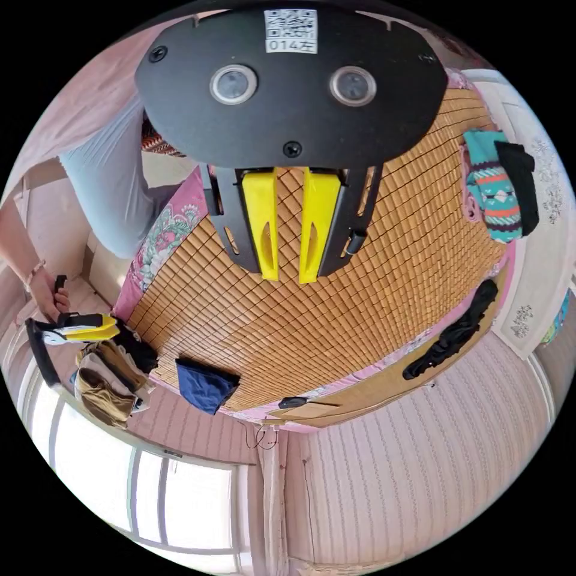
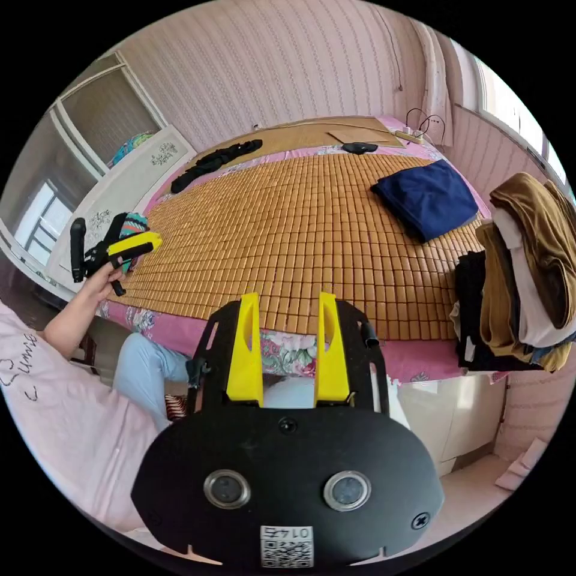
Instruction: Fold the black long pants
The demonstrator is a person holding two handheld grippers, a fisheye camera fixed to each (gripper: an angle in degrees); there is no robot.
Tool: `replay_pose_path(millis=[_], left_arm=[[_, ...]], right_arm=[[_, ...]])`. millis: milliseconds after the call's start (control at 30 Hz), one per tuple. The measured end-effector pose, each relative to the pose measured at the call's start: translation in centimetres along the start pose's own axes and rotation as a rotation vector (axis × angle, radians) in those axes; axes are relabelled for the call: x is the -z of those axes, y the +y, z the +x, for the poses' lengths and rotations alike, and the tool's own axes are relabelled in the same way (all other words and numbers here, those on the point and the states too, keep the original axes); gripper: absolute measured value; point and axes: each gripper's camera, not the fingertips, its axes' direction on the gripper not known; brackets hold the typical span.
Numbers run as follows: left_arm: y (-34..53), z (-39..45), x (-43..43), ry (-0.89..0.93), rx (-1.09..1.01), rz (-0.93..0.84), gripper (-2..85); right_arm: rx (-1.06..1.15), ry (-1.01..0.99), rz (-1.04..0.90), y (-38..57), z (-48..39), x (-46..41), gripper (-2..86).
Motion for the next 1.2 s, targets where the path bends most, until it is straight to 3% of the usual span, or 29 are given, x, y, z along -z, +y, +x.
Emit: replay_pose_path(millis=[133,567,633,700,933,1200], left_arm=[[5.7,-0.9,5.2,-0.198,0.012,-0.071,7.5],[24.7,-8.1,16.5,-0.272,0.254,0.025,8.2],[31.2,-11.8,18.8,-0.219,0.425,0.205,8.3],[36.6,-15.1,19.9,-0.182,0.561,0.277,8.4],[54.1,-26.0,21.6,-0.279,0.856,0.236,9.9],[59.6,-40.2,22.5,-0.375,0.944,0.264,9.4]], right_arm=[[0.208,0.080,-0.048,0.5,-9.2,-0.3,14.1],[0.667,-0.064,-0.005,-8.7,-33.1,-0.9,18.3],[0.777,-0.098,-0.015,-10.8,-38.4,-1.9,19.5],[0.831,-0.139,-0.011,-12.3,-42.1,-2.7,20.3],[1.064,-0.178,-0.067,-17.0,-55.8,-8.5,18.9],[1.193,-0.247,-0.008,-27.0,-72.1,-14.4,16.0]])
